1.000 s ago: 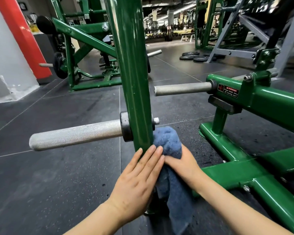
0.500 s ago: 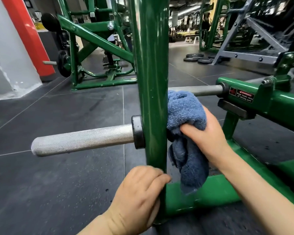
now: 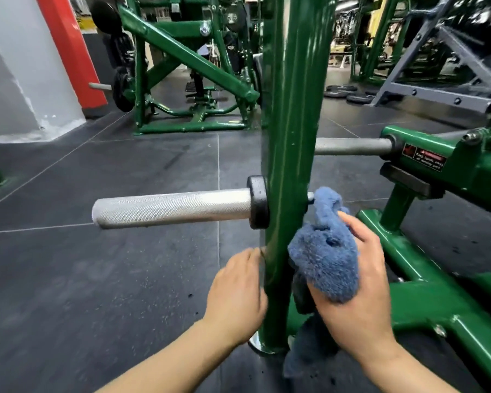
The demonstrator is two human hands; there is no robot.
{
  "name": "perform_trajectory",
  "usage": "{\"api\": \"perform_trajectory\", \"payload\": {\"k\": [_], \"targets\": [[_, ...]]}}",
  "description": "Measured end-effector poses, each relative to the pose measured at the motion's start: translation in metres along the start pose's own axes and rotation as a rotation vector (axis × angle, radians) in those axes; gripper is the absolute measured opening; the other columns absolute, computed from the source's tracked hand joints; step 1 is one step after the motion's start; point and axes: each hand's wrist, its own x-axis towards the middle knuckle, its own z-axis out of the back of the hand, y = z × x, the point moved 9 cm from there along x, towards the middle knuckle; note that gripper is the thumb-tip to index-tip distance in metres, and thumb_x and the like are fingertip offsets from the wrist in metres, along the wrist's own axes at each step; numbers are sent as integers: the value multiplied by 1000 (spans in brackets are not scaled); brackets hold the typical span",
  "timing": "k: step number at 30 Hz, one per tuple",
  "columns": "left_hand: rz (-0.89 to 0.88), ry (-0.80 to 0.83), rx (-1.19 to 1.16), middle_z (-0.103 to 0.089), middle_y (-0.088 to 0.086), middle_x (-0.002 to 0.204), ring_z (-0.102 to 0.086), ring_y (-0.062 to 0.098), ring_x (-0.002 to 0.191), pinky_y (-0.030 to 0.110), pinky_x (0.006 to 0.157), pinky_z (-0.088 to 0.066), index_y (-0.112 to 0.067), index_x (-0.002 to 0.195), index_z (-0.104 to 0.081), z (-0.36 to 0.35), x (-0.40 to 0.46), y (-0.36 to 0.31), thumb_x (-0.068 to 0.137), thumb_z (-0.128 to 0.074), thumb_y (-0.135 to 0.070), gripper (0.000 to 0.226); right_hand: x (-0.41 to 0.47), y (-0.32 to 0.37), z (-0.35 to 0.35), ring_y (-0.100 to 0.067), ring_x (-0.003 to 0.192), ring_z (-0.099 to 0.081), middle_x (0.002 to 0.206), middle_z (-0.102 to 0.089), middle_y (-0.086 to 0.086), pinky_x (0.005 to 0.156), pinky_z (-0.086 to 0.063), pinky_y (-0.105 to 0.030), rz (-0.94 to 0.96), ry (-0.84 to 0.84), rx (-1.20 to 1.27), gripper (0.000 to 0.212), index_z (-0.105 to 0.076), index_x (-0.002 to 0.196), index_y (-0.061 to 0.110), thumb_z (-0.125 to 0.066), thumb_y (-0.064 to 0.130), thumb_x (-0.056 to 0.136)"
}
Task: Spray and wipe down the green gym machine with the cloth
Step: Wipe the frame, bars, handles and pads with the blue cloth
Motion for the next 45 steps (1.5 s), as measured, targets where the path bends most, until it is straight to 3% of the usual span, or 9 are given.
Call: {"api": "perform_trajectory", "payload": {"k": [5, 10, 18, 24, 31, 35, 39, 42, 45], "targets": [[-37, 29, -22, -50, -2, 133, -46, 19, 118, 24, 84, -36, -23, 139, -42, -10, 4, 4, 82, -49, -21, 58, -10, 34, -38, -22, 145, -18, 154, -22, -16, 116, -18, -36, 54, -83, -167, 76, -32, 142, 19, -62, 37, 73], [-37, 236, -2, -39, 7, 146, -46, 29, 125, 38, 91, -41, -14, 153, -12, -21, 4, 22, 92, -38, -16, 67, -69, -38, -73, -33, 141, -23, 155, -21, -21, 113, -23, -35, -267, -11, -300, 107, -13, 144, 26, -80, 4, 65], [59, 890, 53, -54, 16, 137, -51, 31, 124, 31, 100, -41, -6, 132, -54, -95, -36, 51, 93, -40, -9, 41, -149, -89, -125, -51, 116, -53, 141, -39, -34, 88, -49, -55, -576, 158, -607, 123, -22, 142, -2, -93, 7, 42], [222, 1097, -236, -58, 9, 112, -56, 26, 100, 31, 80, -47, -12, 123, -58, -116, -62, 63, 91, -45, -19, 35, -183, -100, -142, -32, 136, -36, 157, -14, -19, 106, -35, -37, -805, 345, -695, 92, -4, 151, 1, -63, 29, 86], [573, 1411, -876, -55, -5, 101, -50, 9, 89, 29, 81, -36, -28, 107, -49, -105, -98, 82, 69, -60, -52, 47, -159, -44, -144, -29, 105, -61, 114, -63, -8, 81, -44, -35, -757, 274, -614, 55, -41, 126, 16, -62, 41, 82], [657, 1165, -1385, -68, 0, 95, -64, 12, 82, 29, 80, -49, -22, 101, -64, -83, -79, 87, 89, -53, -45, 28, -110, -18, -155, -33, 105, -56, 106, -62, -11, 89, -43, -41, -641, 194, -557, 58, -48, 118, 10, -69, 41, 74], [770, 691, -1816, -73, 9, 99, -71, 16, 85, 27, 73, -58, -13, 100, -74, -54, -42, 75, 86, -57, -41, 35, -66, -4, -179, -24, 124, -47, 138, -44, -5, 105, -39, -39, -585, 368, -319, 85, -44, 133, 19, -60, 58, 59], [825, 293, -1759, -73, 12, 99, -71, 17, 81, 26, 70, -58, -4, 116, -66, -38, -16, 76, 87, -65, -28, 38, -54, 14, -155, -15, 121, -49, 136, -44, 5, 95, -42, -27, -473, 399, -314, 65, -40, 135, 25, -64, 43, 77], [887, -62, -1541, -72, 3, 101, -68, 20, 97, 36, 92, -53, -15, 110, -66, -15, -2, 83, 90, -64, -35, 28, -45, 47, -118, -19, 101, -61, 114, -64, 3, 75, -52, -31, -117, 341, -612, 42, -57, 120, 20, -49, 47, 87]]}}
